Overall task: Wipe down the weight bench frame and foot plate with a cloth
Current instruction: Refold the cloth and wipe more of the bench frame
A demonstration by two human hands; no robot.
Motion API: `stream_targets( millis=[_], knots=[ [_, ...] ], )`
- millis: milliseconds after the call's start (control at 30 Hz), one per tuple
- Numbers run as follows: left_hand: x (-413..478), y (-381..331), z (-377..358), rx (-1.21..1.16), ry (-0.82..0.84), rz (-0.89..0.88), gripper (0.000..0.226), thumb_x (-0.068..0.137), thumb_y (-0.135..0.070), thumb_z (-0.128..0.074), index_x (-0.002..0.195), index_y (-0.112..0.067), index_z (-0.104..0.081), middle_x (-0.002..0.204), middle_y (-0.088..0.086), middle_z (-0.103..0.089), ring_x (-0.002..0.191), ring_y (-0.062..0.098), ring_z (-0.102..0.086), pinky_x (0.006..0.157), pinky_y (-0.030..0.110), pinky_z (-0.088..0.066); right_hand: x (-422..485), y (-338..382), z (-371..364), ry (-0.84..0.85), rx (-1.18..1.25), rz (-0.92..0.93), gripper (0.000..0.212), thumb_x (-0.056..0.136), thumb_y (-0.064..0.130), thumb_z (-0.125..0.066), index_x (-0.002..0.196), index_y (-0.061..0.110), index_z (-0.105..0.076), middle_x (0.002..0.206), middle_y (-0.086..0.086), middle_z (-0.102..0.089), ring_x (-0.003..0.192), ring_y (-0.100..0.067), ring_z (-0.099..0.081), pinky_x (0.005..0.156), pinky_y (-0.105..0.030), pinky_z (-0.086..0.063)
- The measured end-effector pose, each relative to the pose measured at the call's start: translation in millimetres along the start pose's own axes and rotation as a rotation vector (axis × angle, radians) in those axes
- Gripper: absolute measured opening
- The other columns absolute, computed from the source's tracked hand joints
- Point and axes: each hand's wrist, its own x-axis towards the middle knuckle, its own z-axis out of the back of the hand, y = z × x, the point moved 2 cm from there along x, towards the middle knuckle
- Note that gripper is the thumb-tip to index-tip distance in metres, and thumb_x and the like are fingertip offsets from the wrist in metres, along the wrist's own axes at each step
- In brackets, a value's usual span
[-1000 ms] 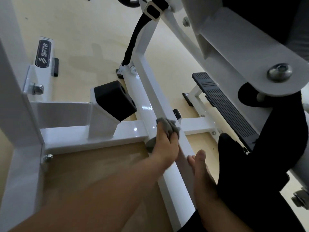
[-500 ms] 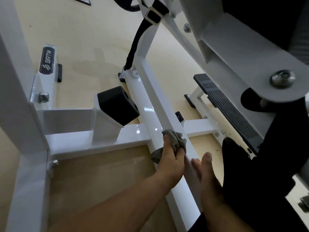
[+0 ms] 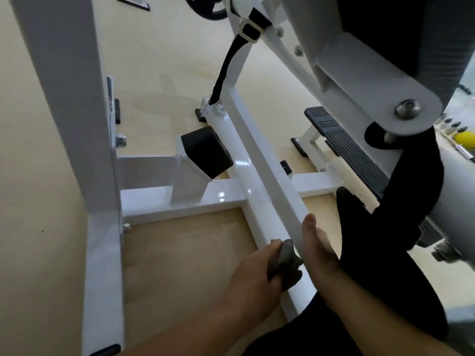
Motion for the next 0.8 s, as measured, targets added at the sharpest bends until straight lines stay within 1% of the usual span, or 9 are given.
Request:
stream_targets(
  millis=[100, 167, 233, 300, 400, 500, 567, 667, 800],
  knots=[
    [-3, 0, 19, 0.082, -0.092, -0.017, 0.033, 0.087, -0.036, -0.061, 0.119, -0.039, -0.065, 0.095, -0.032, -0.069, 0.089, -0.01, -0.064, 0.075, 0.011, -0.049, -30, 6, -9, 0.092, -0.014, 0.051, 0.059, 0.109, 0.05, -0.022, 0.145, 0.015, -0.052, 0.142, -0.007, -0.058, 0.124, -0.021, -0.054, 0.091, -0.025, -0.038],
    [-5, 7, 29, 0.179, -0.153, -0.008, 0.025, 0.092, -0.033, -0.064, 0.115, -0.042, -0.065, 0.091, -0.027, -0.07, 0.087, -0.009, -0.063, 0.071, 0.013, -0.045, -47, 18, 3, 0.141, -0.116, 0.108, 0.048, 0.109, 0.047, -0.026, 0.12, 0.02, -0.063, 0.112, 0.004, -0.066, 0.102, -0.009, -0.057, 0.093, -0.03, -0.038],
    [-9, 14, 34, 0.245, -0.181, 0.001, 0.006, 0.095, -0.036, -0.063, 0.101, -0.037, -0.064, 0.087, -0.019, -0.068, 0.082, -0.003, -0.061, 0.07, 0.021, -0.045, -73, 8, 5, 0.164, -0.421, 0.308, 0.039, 0.107, 0.046, -0.032, 0.089, 0.022, -0.057, 0.086, 0.008, -0.06, 0.082, -0.006, -0.057, 0.084, -0.036, -0.048],
    [-15, 20, 35, 0.269, -0.183, -0.003, 0.006, 0.098, -0.035, -0.061, 0.098, -0.032, -0.065, 0.087, -0.015, -0.067, 0.08, 0.003, -0.06, 0.072, 0.026, -0.046, -88, -11, 9, 0.088, -0.921, 0.515, 0.039, 0.104, 0.045, -0.031, 0.081, 0.027, -0.055, 0.086, 0.008, -0.06, 0.09, -0.01, -0.06, 0.088, -0.035, -0.05],
    [-21, 25, 35, 0.273, -0.164, -0.017, 0.014, 0.098, -0.033, -0.062, 0.11, -0.028, -0.068, 0.097, -0.012, -0.068, 0.088, 0.005, -0.06, 0.077, 0.023, -0.046, -91, -45, 16, 0.034, -1.319, 0.641, 0.049, 0.089, 0.04, -0.039, 0.1, 0.012, -0.079, 0.118, -0.011, -0.073, 0.124, -0.032, -0.062, 0.112, -0.054, -0.037],
    [-26, 32, 34, 0.25, -0.184, -0.029, 0.037, 0.09, -0.028, -0.073, 0.127, -0.027, -0.067, 0.11, -0.01, -0.067, 0.1, 0.007, -0.06, 0.083, 0.008, -0.04, -83, -65, 24, -0.001, -1.379, 0.658, 0.063, 0.083, 0.043, -0.042, 0.123, 0.006, -0.074, 0.14, -0.016, -0.062, 0.14, -0.037, -0.05, 0.114, -0.067, -0.03],
    [-28, 33, 32, 0.144, -0.202, 0.001, 0.05, 0.081, -0.024, -0.08, 0.13, -0.028, -0.068, 0.111, -0.013, -0.069, 0.1, 0.0, -0.062, 0.088, 0.007, -0.044, -70, -67, 26, -0.029, -1.393, 0.672, 0.062, 0.087, 0.048, -0.042, 0.13, 0.014, -0.071, 0.145, -0.011, -0.059, 0.144, -0.032, -0.045, 0.115, -0.066, -0.029],
    [-25, 34, 28, 0.039, -0.208, 0.056, 0.043, 0.075, -0.028, -0.076, 0.118, -0.034, -0.072, 0.102, -0.012, -0.072, 0.094, 0.001, -0.068, 0.088, 0.026, -0.056, -45, -59, 19, -0.055, -1.394, 0.656, 0.061, 0.095, 0.055, -0.038, 0.139, 0.022, -0.064, 0.151, -0.002, -0.054, 0.15, -0.025, -0.035, 0.121, -0.06, -0.017],
    [-19, 35, 32, 0.049, -0.277, 0.091, 0.029, 0.086, -0.025, -0.068, 0.114, -0.032, -0.071, 0.098, -0.014, -0.071, 0.091, 0.001, -0.067, 0.082, 0.024, -0.056, -6, -31, 5, -0.035, -1.392, 0.7, 0.07, 0.097, 0.055, -0.015, 0.158, 0.027, -0.036, 0.168, 0.005, -0.022, 0.154, -0.015, 0.008, 0.123, -0.053, 0.011]
  ],
)
